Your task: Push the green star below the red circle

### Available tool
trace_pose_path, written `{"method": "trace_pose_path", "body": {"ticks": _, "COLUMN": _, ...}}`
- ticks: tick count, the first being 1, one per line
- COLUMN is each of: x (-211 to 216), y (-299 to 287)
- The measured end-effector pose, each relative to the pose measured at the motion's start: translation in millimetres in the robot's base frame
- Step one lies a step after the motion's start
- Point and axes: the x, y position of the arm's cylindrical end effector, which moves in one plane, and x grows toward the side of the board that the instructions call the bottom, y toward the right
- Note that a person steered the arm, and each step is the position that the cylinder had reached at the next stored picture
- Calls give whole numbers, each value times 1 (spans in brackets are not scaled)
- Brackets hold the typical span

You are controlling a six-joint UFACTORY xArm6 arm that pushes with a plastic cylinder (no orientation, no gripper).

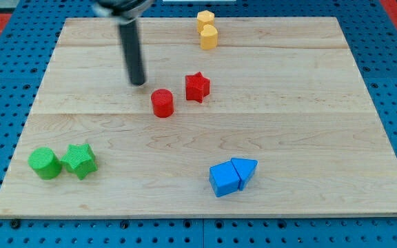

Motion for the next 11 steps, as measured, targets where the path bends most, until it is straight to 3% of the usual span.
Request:
{"method": "trace_pose_path", "body": {"ticks": 2, "x": 169, "y": 24}}
{"method": "trace_pose_path", "body": {"ticks": 3, "x": 192, "y": -41}}
{"method": "trace_pose_path", "body": {"ticks": 4, "x": 190, "y": -127}}
{"method": "trace_pose_path", "body": {"ticks": 5, "x": 179, "y": -157}}
{"method": "trace_pose_path", "body": {"ticks": 6, "x": 155, "y": -106}}
{"method": "trace_pose_path", "body": {"ticks": 8, "x": 155, "y": 63}}
{"method": "trace_pose_path", "body": {"ticks": 10, "x": 131, "y": 93}}
{"method": "trace_pose_path", "body": {"ticks": 11, "x": 144, "y": 64}}
